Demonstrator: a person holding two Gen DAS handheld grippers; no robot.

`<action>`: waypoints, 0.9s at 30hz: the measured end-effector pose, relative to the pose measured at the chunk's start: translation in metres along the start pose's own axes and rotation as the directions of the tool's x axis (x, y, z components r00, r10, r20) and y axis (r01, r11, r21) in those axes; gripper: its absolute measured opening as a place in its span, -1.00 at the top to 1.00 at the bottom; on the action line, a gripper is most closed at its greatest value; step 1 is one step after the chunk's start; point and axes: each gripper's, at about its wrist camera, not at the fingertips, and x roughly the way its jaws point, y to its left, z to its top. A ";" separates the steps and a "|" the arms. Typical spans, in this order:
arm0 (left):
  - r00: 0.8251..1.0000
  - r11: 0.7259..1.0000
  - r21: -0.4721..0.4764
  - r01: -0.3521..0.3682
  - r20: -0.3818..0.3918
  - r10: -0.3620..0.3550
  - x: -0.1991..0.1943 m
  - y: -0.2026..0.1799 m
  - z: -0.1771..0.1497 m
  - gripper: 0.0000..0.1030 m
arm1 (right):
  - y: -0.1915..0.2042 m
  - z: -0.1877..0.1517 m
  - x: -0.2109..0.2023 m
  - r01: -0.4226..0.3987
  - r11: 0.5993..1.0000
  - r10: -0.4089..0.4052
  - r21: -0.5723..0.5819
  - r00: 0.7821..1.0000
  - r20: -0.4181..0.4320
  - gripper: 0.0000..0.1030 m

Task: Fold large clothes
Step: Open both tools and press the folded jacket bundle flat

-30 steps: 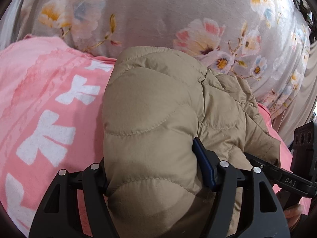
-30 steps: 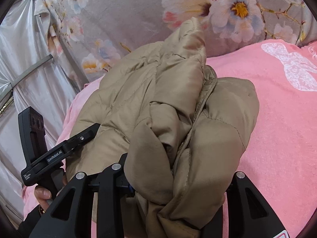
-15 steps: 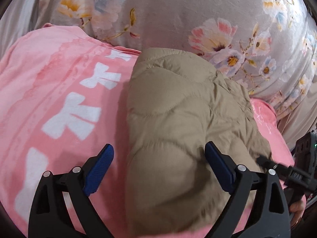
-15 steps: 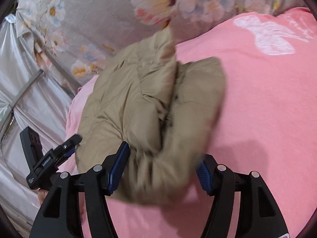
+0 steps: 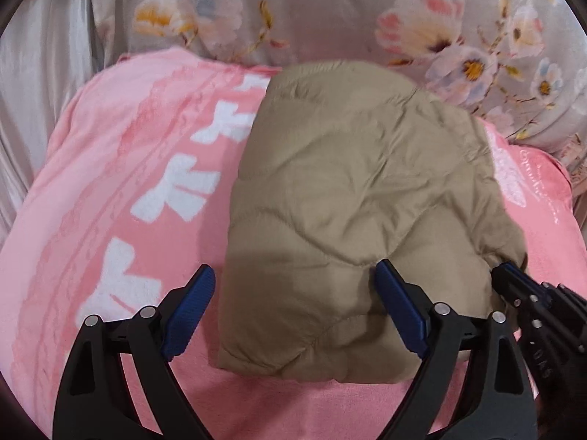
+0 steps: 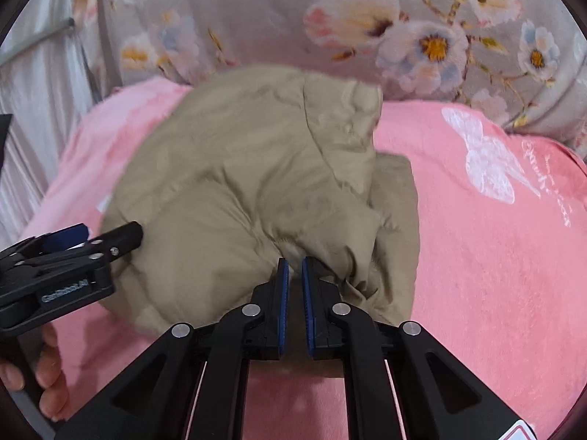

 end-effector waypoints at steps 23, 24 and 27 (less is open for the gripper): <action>0.993 0.995 -0.007 -0.095 0.067 0.095 0.029 -0.012 -0.032 -0.88 | 0.005 -0.039 0.033 0.059 0.998 -0.060 0.015 0.996 0.059 0.91; 0.992 0.995 -0.007 -0.099 0.074 0.099 0.030 -0.013 -0.033 -0.89 | 0.005 -0.038 0.033 0.058 0.998 -0.059 0.016 0.996 0.060 0.91; 0.991 0.995 -0.013 -0.102 0.086 0.103 0.032 -0.012 -0.035 -0.91 | 0.004 -0.039 0.033 0.058 0.998 -0.059 0.016 0.996 0.061 0.91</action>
